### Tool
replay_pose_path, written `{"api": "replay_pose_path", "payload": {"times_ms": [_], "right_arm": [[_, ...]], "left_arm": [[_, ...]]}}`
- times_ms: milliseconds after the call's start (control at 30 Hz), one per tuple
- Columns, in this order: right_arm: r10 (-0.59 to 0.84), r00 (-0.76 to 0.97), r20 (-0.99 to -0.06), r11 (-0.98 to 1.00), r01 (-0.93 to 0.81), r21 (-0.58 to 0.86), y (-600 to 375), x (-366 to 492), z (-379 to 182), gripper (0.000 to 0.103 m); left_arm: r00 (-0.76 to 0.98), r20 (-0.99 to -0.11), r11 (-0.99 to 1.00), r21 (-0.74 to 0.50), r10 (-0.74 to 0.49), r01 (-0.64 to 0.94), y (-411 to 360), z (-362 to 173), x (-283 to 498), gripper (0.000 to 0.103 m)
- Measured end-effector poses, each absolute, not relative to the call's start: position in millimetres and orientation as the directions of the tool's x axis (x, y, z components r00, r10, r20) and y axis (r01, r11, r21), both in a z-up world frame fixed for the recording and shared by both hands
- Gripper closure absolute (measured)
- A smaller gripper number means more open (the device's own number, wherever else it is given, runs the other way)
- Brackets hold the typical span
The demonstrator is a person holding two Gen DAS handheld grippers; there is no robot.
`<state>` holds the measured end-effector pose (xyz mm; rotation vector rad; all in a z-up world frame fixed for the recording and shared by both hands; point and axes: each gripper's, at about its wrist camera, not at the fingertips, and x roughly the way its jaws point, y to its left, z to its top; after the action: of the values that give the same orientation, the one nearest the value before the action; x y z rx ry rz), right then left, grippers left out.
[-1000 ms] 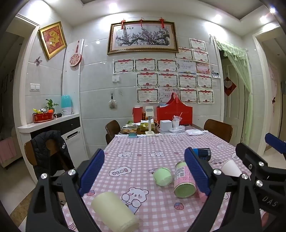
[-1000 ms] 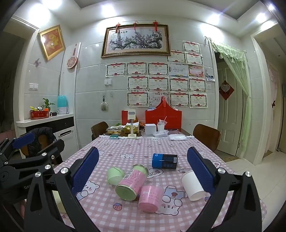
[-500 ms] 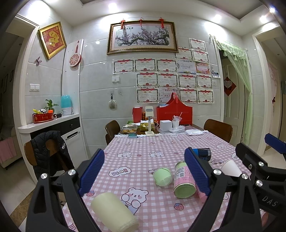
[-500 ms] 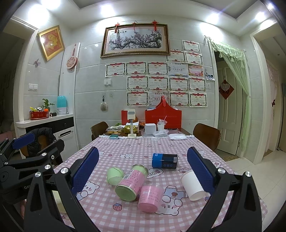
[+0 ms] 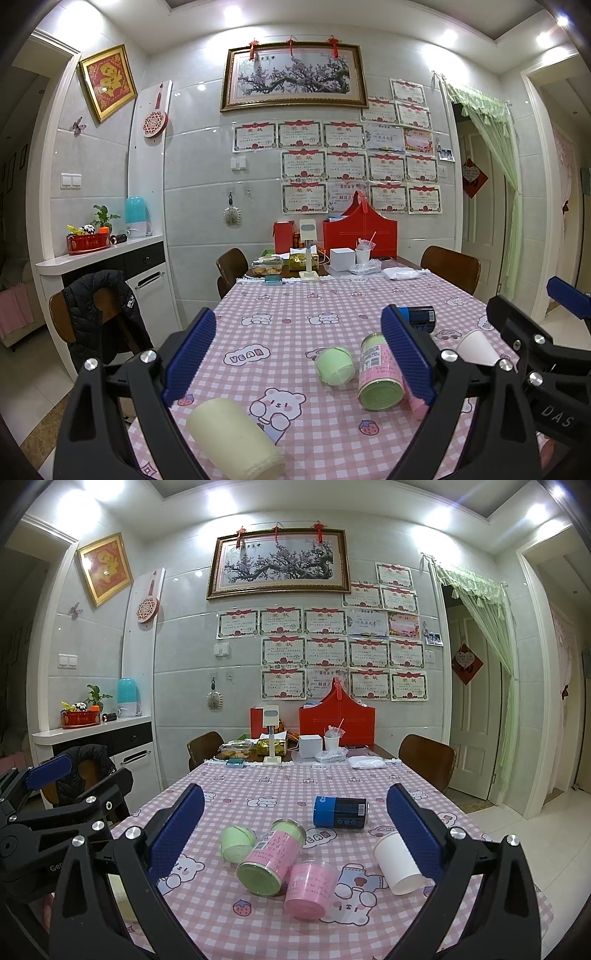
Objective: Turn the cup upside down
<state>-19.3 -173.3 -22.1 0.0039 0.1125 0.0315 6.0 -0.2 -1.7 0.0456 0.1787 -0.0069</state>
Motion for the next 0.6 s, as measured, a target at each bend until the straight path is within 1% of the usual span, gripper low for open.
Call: {"api": "replay_pose_path", "payload": {"times_ms": [600], "right_arm": [[0.034,0.992,-0.118,0.999,-0.032,0.014,-175.8,-16.0,-31.3,0.008]], "left_arm": [[0.984,-0.180,0.999,0.044,-0.003,0.011,-4.4,-5.7,8.8,0.014]]}}
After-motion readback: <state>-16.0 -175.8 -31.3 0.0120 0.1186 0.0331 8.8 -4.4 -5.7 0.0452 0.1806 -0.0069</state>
